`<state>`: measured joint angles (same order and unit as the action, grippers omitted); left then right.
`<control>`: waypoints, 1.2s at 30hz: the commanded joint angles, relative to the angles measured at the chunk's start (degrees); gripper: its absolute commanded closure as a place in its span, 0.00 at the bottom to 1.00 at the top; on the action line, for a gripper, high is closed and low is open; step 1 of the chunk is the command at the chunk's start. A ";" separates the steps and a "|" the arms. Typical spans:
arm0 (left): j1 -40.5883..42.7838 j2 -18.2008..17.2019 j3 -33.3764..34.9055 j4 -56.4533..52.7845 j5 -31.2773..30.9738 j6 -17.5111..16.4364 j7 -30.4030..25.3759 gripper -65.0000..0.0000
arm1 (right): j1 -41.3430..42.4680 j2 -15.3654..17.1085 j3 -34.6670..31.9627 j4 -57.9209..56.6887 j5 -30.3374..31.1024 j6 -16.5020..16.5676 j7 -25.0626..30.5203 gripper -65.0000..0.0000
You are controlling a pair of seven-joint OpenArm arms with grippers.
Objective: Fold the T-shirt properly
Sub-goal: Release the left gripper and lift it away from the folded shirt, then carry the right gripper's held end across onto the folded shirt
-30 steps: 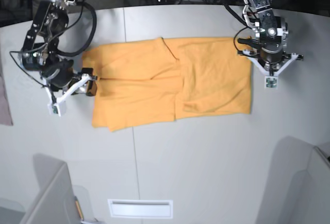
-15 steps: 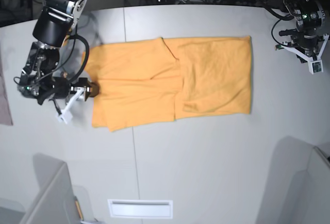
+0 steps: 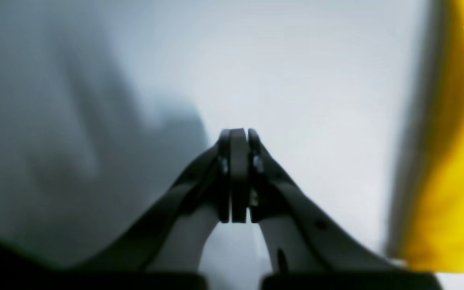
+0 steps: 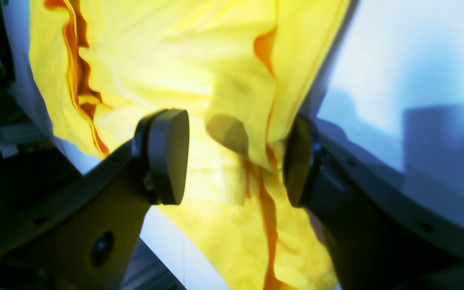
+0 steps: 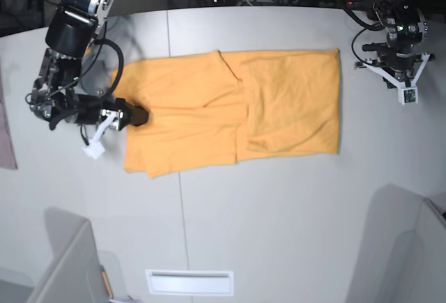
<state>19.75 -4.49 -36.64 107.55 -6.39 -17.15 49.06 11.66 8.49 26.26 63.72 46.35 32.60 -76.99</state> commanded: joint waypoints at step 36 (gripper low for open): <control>-4.58 -0.30 10.84 -11.42 0.11 0.31 -1.19 1.00 | 2.54 -0.54 -7.32 9.90 -1.64 -12.95 3.80 1.00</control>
<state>15.35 -4.75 -26.15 95.83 -6.17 -16.34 47.33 12.93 7.75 18.96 72.86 42.89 18.74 -73.60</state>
